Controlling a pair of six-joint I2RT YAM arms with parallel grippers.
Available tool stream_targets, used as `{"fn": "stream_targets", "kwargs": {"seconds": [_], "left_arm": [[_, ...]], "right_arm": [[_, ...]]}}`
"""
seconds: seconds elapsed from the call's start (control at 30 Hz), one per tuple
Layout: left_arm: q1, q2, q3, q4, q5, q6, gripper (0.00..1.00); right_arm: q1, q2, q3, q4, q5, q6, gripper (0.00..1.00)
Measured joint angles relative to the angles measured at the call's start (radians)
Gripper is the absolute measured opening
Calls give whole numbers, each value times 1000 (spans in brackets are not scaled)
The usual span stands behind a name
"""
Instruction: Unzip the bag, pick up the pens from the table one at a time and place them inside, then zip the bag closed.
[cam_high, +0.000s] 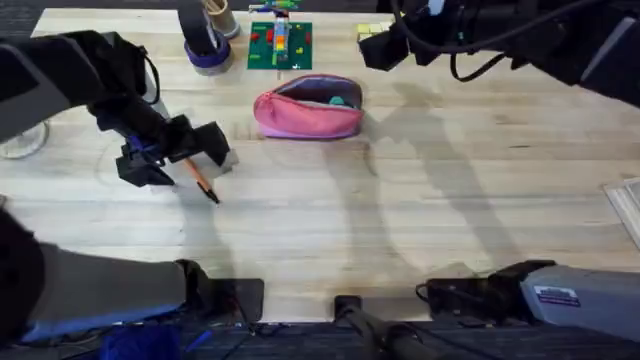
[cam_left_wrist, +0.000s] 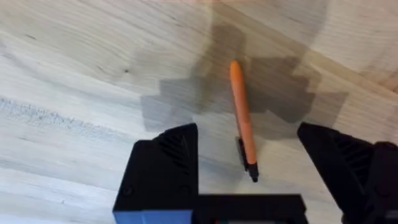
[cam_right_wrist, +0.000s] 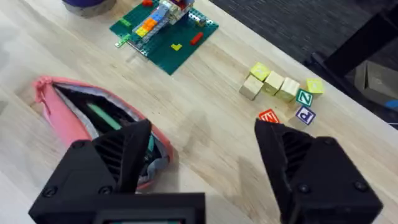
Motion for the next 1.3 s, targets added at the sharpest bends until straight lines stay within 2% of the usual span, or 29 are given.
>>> {"fn": "stream_targets", "kwargs": {"seconds": [0.3, 0.73, 0.87, 0.9, 1.0, 1.13, 1.3], "left_arm": [[0, 66, 32, -18, -10, -6, 993], [0, 73, 39, -24, -8, -5, 987], [2, 73, 39, -25, -15, 1, 805], [4, 73, 39, -25, -16, 1, 670], [5, 73, 39, -23, -14, 4, 454], [5, 73, 41, -19, -1, 8, 71], [5, 73, 42, -21, 0, 8, 47]], "right_arm": [[0, 0, 0, 0, 0, 0, 996], [0, 0, 0, 10, 0, 0, 998], [0, 0, 0, 10, 0, 0, 997], [0, 0, 0, 10, 0, 0, 996], [0, 0, 0, 10, 0, 0, 996], [0, 0, 0, 10, 0, 0, 996], [0, 0, 0, 10, 0, 0, 997]]}}
